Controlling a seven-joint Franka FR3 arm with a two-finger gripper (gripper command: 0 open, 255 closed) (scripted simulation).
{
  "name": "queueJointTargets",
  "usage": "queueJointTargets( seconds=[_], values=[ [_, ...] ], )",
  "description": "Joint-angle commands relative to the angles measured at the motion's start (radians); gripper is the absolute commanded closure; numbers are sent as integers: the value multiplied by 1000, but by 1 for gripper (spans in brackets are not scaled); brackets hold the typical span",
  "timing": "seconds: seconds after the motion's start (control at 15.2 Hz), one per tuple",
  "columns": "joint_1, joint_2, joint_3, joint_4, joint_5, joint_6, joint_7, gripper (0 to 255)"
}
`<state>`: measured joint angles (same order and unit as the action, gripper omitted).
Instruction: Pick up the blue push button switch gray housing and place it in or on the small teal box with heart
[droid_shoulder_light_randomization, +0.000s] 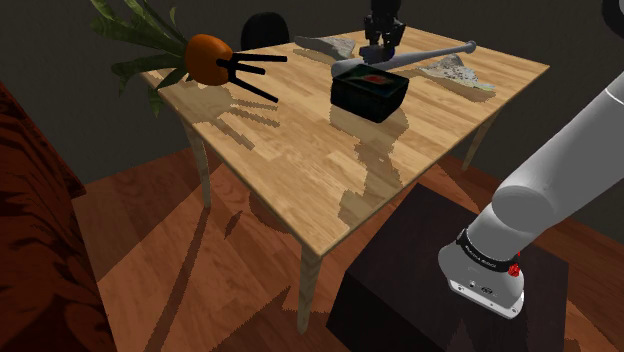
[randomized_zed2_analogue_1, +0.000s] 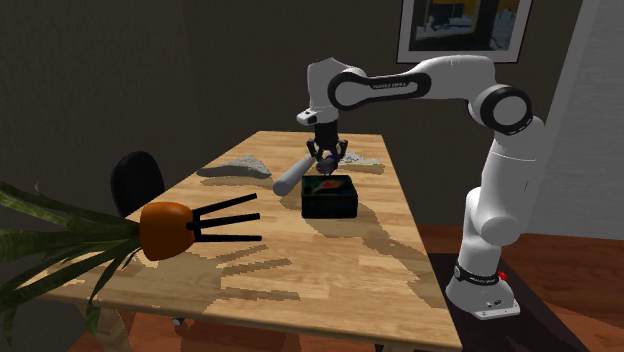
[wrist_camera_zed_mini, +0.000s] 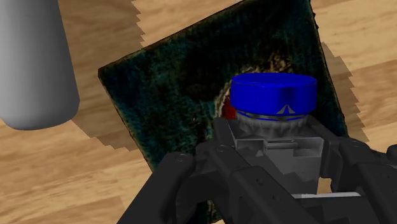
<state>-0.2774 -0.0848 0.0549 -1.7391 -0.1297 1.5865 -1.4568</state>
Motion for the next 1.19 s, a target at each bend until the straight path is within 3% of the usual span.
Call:
queueJointTargets(
  seconds=[0.0, 0.46, 0.99, 1.06, 1.12],
  values=[
    [-1, -5, -1, -32, 0, 28, 2, 255],
    [-1, -11, -2, -138, -1, 127, 13, 255],
    [-1, -11, -2, -138, -1, 127, 13, 255],
    [-1, -11, -2, -139, -1, 128, 13, 0],
    [-1, -12, -2, -139, -1, 127, 13, 0]
  ],
)
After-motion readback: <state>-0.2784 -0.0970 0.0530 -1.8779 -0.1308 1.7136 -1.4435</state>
